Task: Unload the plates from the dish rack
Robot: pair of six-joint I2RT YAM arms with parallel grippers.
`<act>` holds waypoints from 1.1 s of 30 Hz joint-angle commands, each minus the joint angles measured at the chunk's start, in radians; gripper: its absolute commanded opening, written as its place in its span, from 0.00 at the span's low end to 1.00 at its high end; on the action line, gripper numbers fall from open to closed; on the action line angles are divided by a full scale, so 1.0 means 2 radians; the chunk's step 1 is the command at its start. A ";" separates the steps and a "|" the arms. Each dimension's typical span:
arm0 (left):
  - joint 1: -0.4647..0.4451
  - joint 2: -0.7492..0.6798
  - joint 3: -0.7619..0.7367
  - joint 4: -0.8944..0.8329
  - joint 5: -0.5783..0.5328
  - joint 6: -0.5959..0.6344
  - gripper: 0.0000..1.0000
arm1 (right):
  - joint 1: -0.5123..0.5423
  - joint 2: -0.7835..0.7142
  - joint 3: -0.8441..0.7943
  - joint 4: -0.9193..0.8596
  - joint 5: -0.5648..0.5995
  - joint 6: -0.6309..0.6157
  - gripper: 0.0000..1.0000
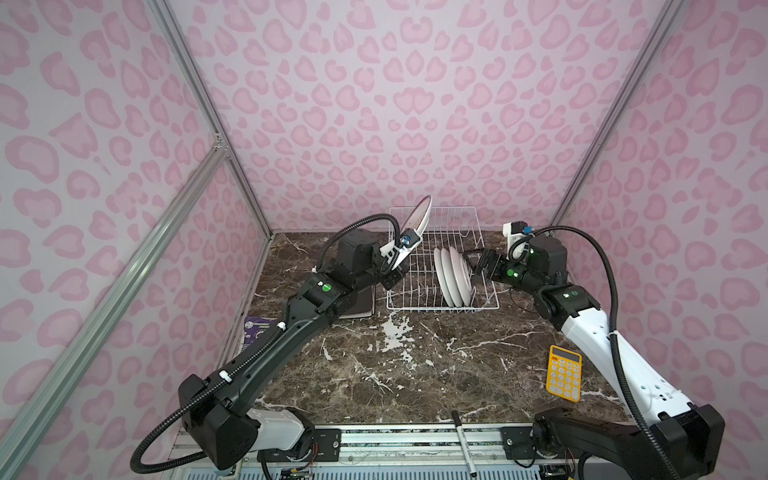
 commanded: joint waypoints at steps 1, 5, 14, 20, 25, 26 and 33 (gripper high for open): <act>-0.005 -0.006 -0.016 0.042 -0.053 0.095 0.04 | -0.002 0.008 0.014 0.020 -0.022 0.019 0.99; -0.012 -0.007 -0.043 0.056 -0.073 0.133 0.04 | -0.005 0.006 0.013 0.036 -0.018 0.032 0.99; -0.045 0.008 -0.084 0.103 -0.134 0.216 0.04 | -0.006 0.003 0.019 0.038 -0.027 0.040 0.99; -0.071 0.020 -0.100 0.131 -0.180 0.267 0.03 | -0.005 0.011 0.025 0.034 -0.027 0.049 0.97; -0.086 0.027 -0.107 0.139 -0.192 0.294 0.04 | -0.005 0.028 0.038 0.013 -0.030 0.051 0.91; -0.088 0.028 -0.108 0.141 -0.196 0.299 0.04 | -0.004 0.033 0.042 0.007 -0.031 0.051 0.89; -0.108 0.042 -0.116 0.158 -0.222 0.343 0.04 | 0.002 0.057 0.058 -0.016 -0.036 0.050 0.75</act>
